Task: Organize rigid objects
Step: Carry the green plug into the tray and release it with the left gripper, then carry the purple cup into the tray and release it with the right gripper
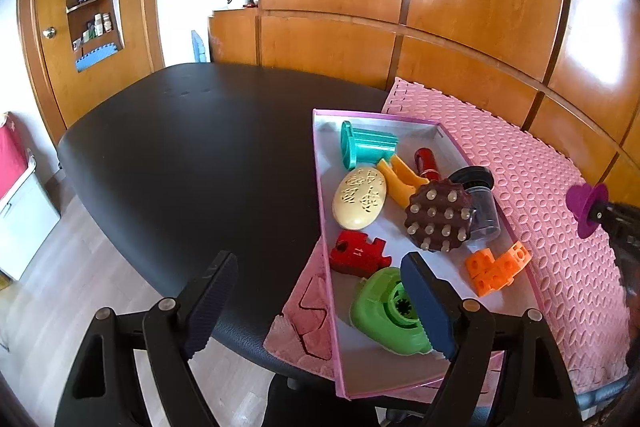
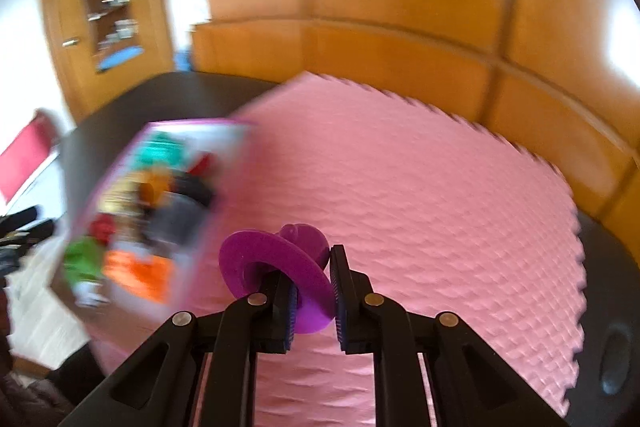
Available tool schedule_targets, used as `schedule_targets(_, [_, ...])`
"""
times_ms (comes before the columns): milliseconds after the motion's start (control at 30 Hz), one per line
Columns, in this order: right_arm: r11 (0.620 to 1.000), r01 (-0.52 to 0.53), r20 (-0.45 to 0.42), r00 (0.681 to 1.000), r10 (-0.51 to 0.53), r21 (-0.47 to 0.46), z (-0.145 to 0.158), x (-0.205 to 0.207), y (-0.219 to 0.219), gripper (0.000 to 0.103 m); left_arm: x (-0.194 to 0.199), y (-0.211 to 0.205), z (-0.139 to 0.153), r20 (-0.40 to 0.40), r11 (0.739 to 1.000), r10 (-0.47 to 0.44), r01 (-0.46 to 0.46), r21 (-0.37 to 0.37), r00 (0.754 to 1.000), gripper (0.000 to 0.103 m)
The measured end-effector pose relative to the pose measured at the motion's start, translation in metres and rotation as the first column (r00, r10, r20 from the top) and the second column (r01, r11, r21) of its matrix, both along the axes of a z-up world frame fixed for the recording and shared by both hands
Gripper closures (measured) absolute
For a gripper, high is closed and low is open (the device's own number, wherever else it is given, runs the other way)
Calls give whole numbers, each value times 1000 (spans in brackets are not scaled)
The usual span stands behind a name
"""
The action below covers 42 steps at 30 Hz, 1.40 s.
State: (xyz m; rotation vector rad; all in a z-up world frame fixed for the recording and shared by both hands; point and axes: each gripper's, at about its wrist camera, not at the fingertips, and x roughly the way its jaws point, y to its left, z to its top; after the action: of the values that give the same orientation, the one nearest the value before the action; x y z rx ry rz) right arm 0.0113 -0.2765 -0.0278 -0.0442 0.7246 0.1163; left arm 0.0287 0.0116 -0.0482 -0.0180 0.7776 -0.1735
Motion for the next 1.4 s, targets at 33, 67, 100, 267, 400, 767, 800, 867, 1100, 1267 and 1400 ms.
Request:
schedule_targets(33, [999, -39, 11, 999, 39, 4, 5, 0, 14, 90, 0, 1, 0, -1, 1000, 3, -3, -1, 1000, 19])
schedule_targets(67, [997, -72, 20, 997, 72, 6, 9, -1, 26, 90, 1, 3, -1, -3, 1000, 6, -6, -3, 1000, 19])
schedule_targets(100, [994, -106, 27, 994, 105, 8, 12, -1, 38, 90, 1, 4, -1, -4, 1000, 8, -8, -4, 1000, 19])
schedule_targets(267, [970, -242, 35, 970, 242, 12, 16, 0, 92, 90, 2, 10, -3, -6, 1000, 20, -20, -14, 1000, 19])
schedule_targets(400, [952, -306, 10, 952, 306, -17, 11, 2, 117, 89, 4, 18, -4, -9, 999, 43, -44, -24, 999, 19])
schedule_targets(767, [910, -367, -134, 928, 346, -191, -30, 20, 147, 89, 10, 32, -11, -34, 997, 69, -70, -42, 997, 19])
schedule_targets(800, [908, -364, -148, 929, 339, -208, -35, 21, 147, 89, 10, 32, -12, -38, 997, 69, -71, -42, 997, 19])
schedule_targets(867, [903, -373, -173, 924, 341, -211, -42, 24, 148, 89, 12, 32, -14, -43, 997, 67, -69, -43, 997, 19])
schedule_targets(1100, [895, -368, -155, 928, 338, -251, -51, 29, 153, 81, 13, 34, -15, -45, 996, 76, -77, -38, 996, 16])
schedule_targets(1267, [904, -349, -163, 934, 317, -247, -52, 28, 147, 61, 12, 37, -14, -41, 995, 89, -90, -36, 995, 14])
schedule_targets(1400, [921, -325, -155, 942, 296, -214, -48, 28, 139, 61, 11, 35, -14, -38, 996, 86, -87, -31, 996, 14])
